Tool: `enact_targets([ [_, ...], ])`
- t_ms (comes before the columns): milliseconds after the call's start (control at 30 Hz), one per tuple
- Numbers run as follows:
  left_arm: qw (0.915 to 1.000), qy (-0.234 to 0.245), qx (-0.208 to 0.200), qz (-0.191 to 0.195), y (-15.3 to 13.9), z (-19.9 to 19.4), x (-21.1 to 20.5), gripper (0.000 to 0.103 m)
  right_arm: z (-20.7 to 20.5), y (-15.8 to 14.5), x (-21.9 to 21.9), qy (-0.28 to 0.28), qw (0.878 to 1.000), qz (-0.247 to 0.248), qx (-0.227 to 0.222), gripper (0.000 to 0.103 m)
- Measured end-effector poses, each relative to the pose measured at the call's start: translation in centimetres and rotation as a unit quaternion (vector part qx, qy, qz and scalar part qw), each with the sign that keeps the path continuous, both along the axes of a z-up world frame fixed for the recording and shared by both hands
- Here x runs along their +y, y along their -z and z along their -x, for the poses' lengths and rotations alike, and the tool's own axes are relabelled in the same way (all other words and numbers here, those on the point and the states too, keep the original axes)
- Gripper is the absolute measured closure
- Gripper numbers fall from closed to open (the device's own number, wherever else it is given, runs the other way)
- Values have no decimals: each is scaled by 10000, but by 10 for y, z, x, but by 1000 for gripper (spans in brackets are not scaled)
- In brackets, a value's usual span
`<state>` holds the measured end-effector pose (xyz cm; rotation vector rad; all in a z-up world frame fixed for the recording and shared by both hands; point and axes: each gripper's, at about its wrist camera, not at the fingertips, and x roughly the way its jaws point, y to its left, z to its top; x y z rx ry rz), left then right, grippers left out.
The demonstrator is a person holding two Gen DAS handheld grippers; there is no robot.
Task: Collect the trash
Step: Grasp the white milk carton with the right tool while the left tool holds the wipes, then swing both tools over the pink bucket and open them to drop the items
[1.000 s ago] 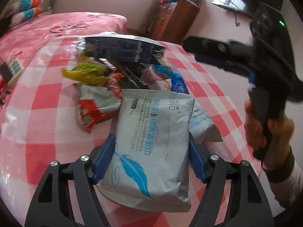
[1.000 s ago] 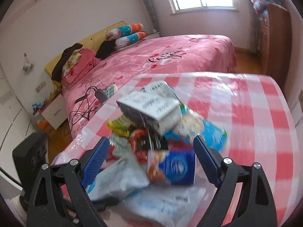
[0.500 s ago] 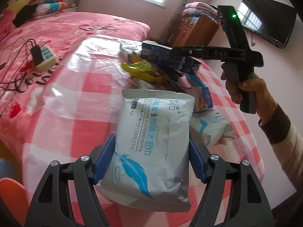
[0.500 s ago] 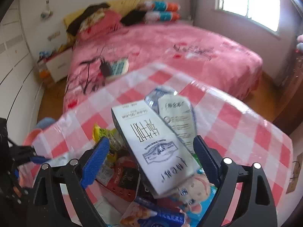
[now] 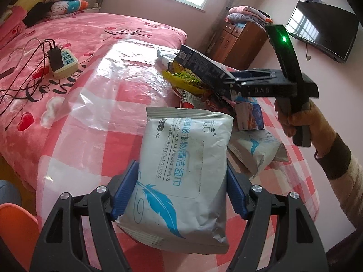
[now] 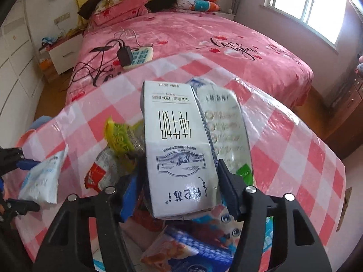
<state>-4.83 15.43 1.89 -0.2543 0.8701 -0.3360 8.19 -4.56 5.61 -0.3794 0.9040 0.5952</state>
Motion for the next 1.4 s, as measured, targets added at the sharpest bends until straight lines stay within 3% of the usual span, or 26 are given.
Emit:
enact_targets([
  [267,9998,-145,-30,92,3,7,7,30,19,-2,-8,400,9982,-436,-1,41],
  [733,9989,-425,-117,137,-1,31,19,30,83,-39,-15,817,9904,-1052,-362,41],
  [1067,9975,-666,-137,166,-3,56,39,30,124,-41,4,702,9874,-1409,-138,41],
  [1400,9943,-1016,-233,204,-10,87,74,30,159,-33,46,362,9764,-2063,528,41],
])
